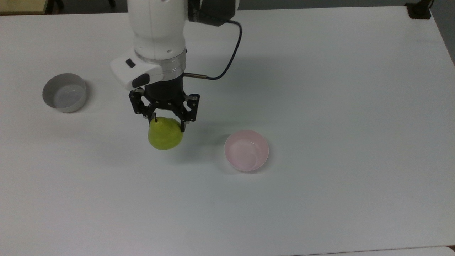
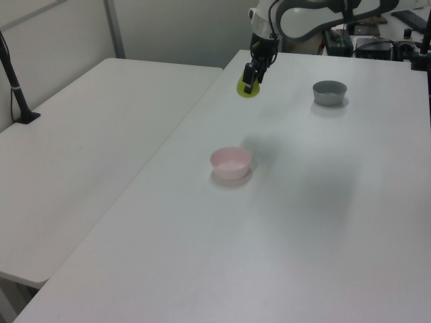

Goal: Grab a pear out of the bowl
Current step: 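Lower the held pear onto the table and open the gripper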

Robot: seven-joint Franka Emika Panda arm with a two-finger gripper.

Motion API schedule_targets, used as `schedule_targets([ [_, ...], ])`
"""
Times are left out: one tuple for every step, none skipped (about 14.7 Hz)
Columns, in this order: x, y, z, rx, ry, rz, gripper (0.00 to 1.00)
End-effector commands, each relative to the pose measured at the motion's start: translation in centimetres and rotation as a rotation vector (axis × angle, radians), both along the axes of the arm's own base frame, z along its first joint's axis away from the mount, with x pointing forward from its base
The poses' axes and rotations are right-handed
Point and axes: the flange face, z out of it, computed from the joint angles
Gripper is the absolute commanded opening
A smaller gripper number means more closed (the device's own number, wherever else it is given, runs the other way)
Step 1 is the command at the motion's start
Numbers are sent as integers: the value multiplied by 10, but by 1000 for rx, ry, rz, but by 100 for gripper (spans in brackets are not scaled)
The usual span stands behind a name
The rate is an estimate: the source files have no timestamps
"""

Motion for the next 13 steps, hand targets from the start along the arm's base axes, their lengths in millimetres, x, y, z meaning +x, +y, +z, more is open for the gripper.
schedule_targets([
  [1, 0, -46, -40, 78, 17, 21],
  [2, -1, -53, -43, 89, 16, 21],
  [3, -4, -63, -47, 104, 11, 21],
  [4, -5, -73, -51, 116, 10, 21],
  [6, -4, -85, -57, 130, 13, 21],
  [6, -5, -93, -69, 141, 14, 21],
  [7, -4, -103, -84, 154, 21, 22],
  [7, -4, -112, -91, 166, 24, 22],
  [8, 0, -119, -95, 175, 31, 23],
  [8, 0, -119, -98, 175, 32, 23],
  [7, 0, -119, -98, 177, 32, 23],
  [7, 0, -120, -98, 178, 32, 23],
  [7, -1, -124, -100, 183, 33, 23],
])
